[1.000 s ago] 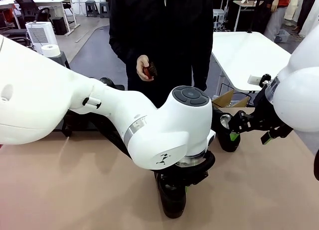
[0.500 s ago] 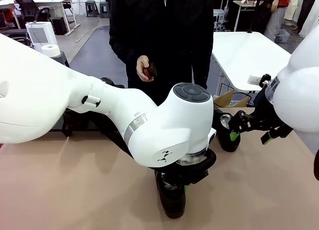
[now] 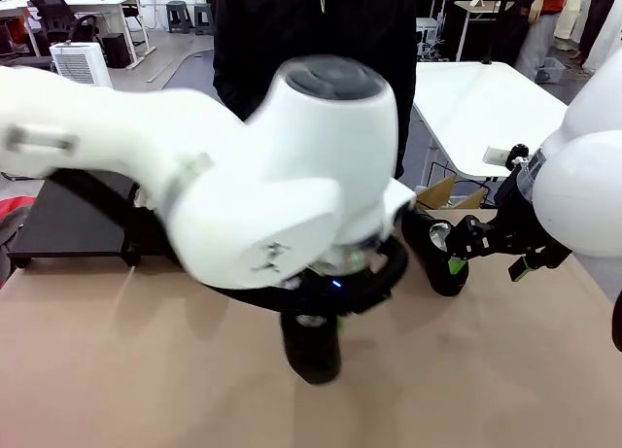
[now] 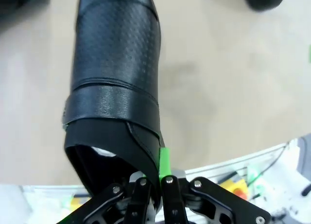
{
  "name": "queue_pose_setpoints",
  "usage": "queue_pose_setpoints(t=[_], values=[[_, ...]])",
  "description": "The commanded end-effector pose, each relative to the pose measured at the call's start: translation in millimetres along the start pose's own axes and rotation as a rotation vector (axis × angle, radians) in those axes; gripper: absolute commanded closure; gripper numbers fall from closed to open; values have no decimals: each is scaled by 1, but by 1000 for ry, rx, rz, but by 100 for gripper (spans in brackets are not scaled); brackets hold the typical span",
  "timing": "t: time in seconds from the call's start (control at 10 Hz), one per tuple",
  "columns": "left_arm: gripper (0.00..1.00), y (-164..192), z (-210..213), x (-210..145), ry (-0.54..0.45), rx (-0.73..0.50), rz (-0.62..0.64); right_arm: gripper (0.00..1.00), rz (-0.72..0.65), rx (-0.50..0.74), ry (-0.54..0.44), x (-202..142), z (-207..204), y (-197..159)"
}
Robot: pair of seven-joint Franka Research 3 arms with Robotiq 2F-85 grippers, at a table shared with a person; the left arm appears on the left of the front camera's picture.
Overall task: Organize the shoes by placing them on the stand.
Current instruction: Place the Shoe from the middle of the table onto the Shoes Stand.
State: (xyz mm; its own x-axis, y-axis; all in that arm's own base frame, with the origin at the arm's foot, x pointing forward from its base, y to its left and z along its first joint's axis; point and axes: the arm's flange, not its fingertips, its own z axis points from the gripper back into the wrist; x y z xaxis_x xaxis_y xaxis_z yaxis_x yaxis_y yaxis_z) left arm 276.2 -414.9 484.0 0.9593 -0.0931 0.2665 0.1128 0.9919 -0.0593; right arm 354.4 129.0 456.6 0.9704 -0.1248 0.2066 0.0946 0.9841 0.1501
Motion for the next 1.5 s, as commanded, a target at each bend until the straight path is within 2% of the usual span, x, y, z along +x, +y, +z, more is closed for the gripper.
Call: queue_pose_setpoints(t=[0.0,0.1,0.2,0.3,0.4,0.5,0.7,0.8,1.0,1.1,1.2,1.3,1.4], values=[[100,58,21,7,-55,1,-136,0,-5,11,-13,2,0,2],[100,80,37,12,-59,-20,-189,0,-5,11,-13,2,0,2],[100,98,51,17,-42,88,19,0,-5,11,-13,2,0,2],[100,52,32,11,-65,14,-128,0,-5,11,-13,2,0,2],[100,52,32,11,-65,14,-128,0,-5,11,-13,2,0,2],[100,85,45,18,-67,52,-93,0,-5,11,-13,2,0,2],[100,148,63,25,-190,216,-25,0,-5,11,-13,2,0,2],[100,193,79,30,-241,250,-64,0,-5,11,-13,2,0,2],[100,267,88,46,-271,324,-81,0,-5,11,-13,2,0,2],[100,300,86,54,-282,440,-127,0,-5,11,-13,2,0,2],[100,323,87,62,-282,440,-167,0,-5,11,-13,2,0,2],[100,302,90,49,-240,400,-101,0,-5,11,-13,2,0,2],[100,302,90,49,-240,400,-101,0,-5,11,-13,2,0,2]])
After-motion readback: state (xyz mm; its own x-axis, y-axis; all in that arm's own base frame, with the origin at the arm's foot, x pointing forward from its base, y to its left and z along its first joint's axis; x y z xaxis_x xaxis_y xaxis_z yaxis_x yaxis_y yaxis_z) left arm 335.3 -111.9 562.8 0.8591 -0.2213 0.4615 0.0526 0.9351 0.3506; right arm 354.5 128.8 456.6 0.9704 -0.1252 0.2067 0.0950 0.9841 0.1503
